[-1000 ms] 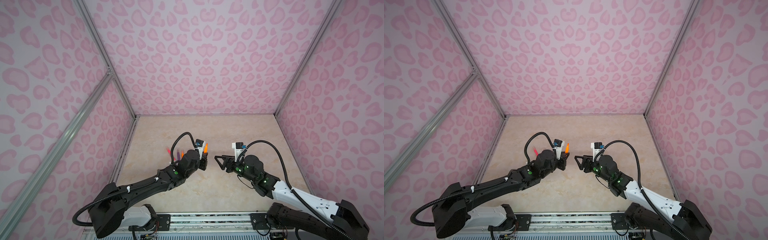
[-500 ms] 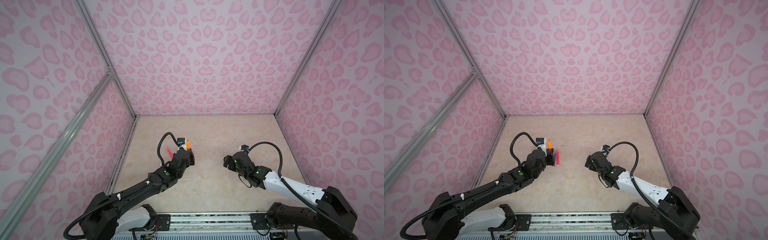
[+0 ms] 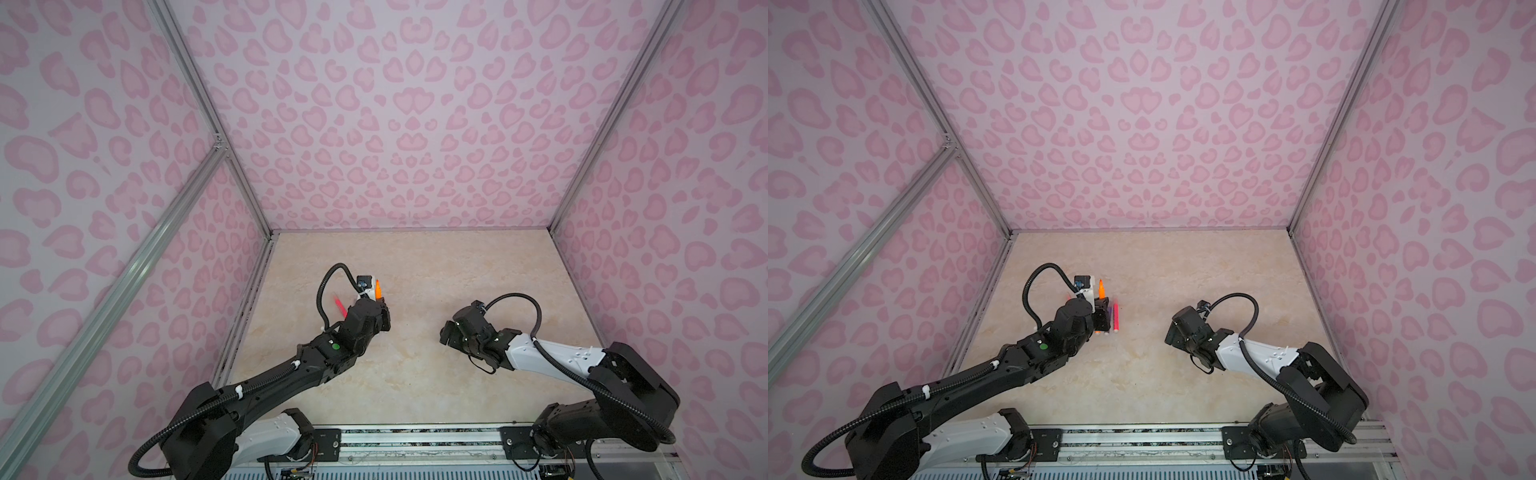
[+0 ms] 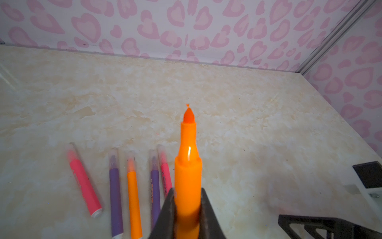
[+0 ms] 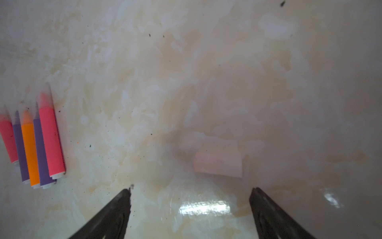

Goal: Insert the pens into the pen caps
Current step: 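Lower the right gripper onto the translucent pink cap and grasp it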

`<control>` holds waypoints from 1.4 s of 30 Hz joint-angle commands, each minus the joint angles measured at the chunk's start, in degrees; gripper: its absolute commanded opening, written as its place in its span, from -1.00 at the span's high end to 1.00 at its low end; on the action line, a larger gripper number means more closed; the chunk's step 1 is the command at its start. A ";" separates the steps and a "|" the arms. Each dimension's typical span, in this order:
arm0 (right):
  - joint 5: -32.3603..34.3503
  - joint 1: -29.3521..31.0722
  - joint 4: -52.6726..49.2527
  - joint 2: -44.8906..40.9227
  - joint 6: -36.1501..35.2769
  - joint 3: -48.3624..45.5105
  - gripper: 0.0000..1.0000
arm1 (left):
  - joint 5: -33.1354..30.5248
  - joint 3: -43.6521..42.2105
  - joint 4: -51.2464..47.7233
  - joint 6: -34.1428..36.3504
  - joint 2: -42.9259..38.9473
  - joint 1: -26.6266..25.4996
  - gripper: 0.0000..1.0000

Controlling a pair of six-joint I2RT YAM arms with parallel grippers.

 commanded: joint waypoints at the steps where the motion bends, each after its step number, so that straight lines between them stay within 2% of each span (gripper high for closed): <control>1: -0.92 -0.10 1.65 1.59 0.84 0.15 -0.83 | 0.34 0.86 0.58 0.23 0.45 0.00 0.93; 15: 1.01 -1.23 -1.75 9.80 -4.00 6.38 -0.67 | 1.20 1.24 0.18 0.27 0.28 0.03 0.93; 18: 0.90 -1.17 -3.56 11.99 -4.77 8.26 -0.55 | 1.50 1.38 -0.10 0.27 0.20 -0.02 0.93; 22: 2.25 -0.73 -5.65 12.28 -4.39 8.82 -0.44 | 1.73 1.45 -0.35 0.44 0.02 0.03 0.93; 28: 6.28 -0.26 -9.51 11.54 -6.46 10.68 -0.41 | 1.72 1.56 -0.46 0.61 -0.07 0.03 0.93; 30: 7.18 -0.03 -10.64 12.13 -7.49 11.65 -0.33 | 1.71 1.69 -0.53 0.66 -0.13 0.05 0.93; 34: 7.40 0.16 -12.47 14.66 -8.91 13.81 -0.02 | 1.59 1.56 -0.67 0.71 -0.59 0.03 0.93; 42: 8.38 0.16 -13.21 15.18 -8.94 14.24 0.21 | 2.34 1.64 -0.70 0.62 -0.64 0.05 0.93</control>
